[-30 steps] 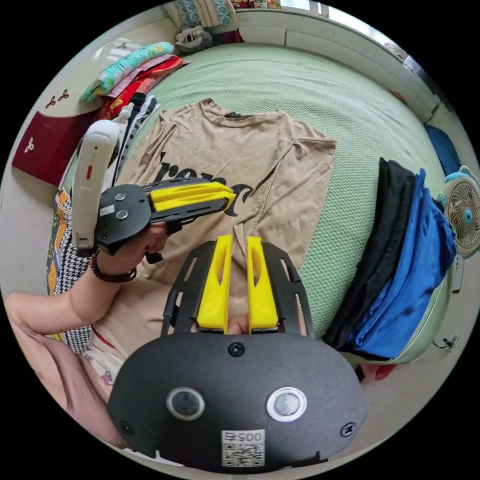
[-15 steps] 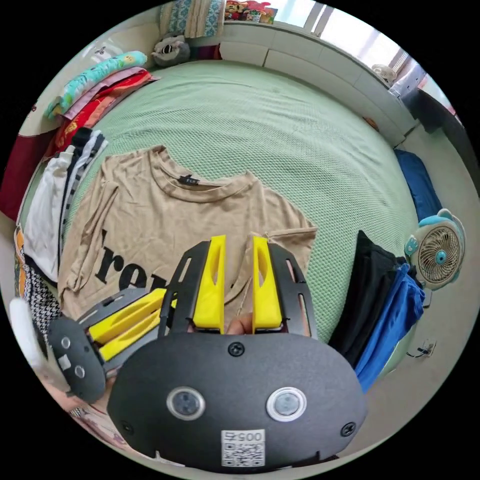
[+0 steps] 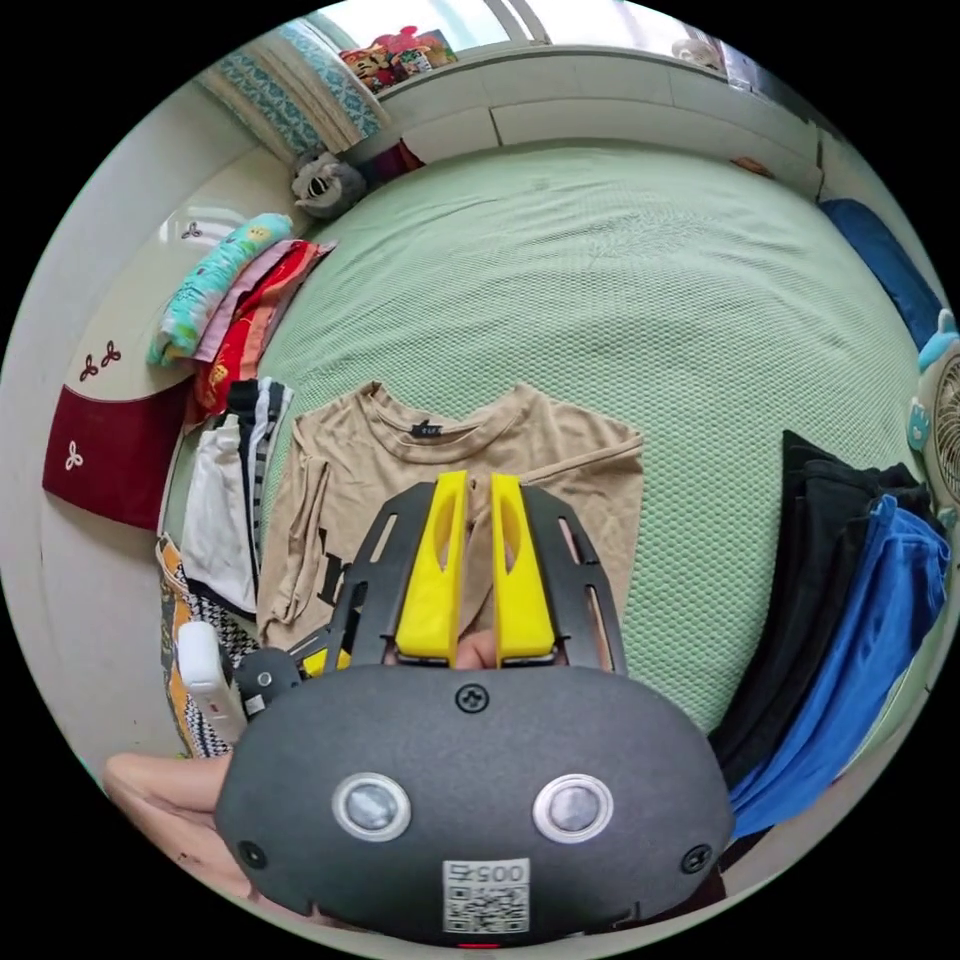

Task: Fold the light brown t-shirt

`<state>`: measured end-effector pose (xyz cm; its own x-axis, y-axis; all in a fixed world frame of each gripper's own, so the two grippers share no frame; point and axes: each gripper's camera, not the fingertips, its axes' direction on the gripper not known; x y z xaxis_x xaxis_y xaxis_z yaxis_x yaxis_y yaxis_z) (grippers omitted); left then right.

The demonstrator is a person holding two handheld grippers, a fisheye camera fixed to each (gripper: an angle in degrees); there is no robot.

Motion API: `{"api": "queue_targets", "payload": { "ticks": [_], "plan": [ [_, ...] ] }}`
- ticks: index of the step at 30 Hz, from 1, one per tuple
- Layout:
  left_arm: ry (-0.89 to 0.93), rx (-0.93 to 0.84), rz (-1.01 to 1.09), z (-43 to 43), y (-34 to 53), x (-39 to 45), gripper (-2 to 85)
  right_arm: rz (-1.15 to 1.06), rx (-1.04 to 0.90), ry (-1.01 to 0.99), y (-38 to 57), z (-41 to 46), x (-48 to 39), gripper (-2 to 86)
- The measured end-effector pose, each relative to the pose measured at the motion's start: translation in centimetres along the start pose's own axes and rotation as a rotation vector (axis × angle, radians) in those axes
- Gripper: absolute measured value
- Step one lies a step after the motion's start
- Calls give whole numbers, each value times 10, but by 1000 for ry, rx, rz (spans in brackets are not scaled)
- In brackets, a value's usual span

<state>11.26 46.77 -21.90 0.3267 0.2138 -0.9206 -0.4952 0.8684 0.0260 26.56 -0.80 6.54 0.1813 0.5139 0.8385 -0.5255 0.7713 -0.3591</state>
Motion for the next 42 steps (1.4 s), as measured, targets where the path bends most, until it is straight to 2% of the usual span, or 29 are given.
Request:
{"api": "queue_targets", "payload": {
  "ticks": [4, 12, 16, 20, 25, 29, 31, 33, 38, 42],
  "plan": [
    [-9, -3, 4, -3, 3, -1, 46, -9, 4, 80, 1, -5, 8, 61],
    [-4, -5, 4, -12, 7, -6, 46, 79, -30, 393, 7, 16, 48, 87],
    [2, -10, -3, -17, 9, -10, 46, 71, -87, 383, 6, 35, 52, 61],
    [4, -12, -6, -23, 13, -12, 46, 1, -70, 515, 3, 38, 38, -7],
    [-7, -13, -5, -30, 18, -13, 46, 65, -22, 513, -2, 30, 52, -12],
    [-14, -13, -15, -35, 23, -16, 46, 72, -42, 558, 11, 34, 58, 23],
    [-13, -7, -20, -38, 26, -16, 45, 65, -17, 503, 26, 22, 56, 39],
    [-21, -1, -24, -44, 29, -16, 47, 25, 18, 421, 57, 1, 49, 53],
    [-40, 43, -5, -86, 48, -15, 58, -59, 4, 376, 142, -32, 35, 68],
    [-103, 63, -30, -125, 83, -30, 67, -30, 0, 303, 210, -54, 39, 72]
  ]
}}
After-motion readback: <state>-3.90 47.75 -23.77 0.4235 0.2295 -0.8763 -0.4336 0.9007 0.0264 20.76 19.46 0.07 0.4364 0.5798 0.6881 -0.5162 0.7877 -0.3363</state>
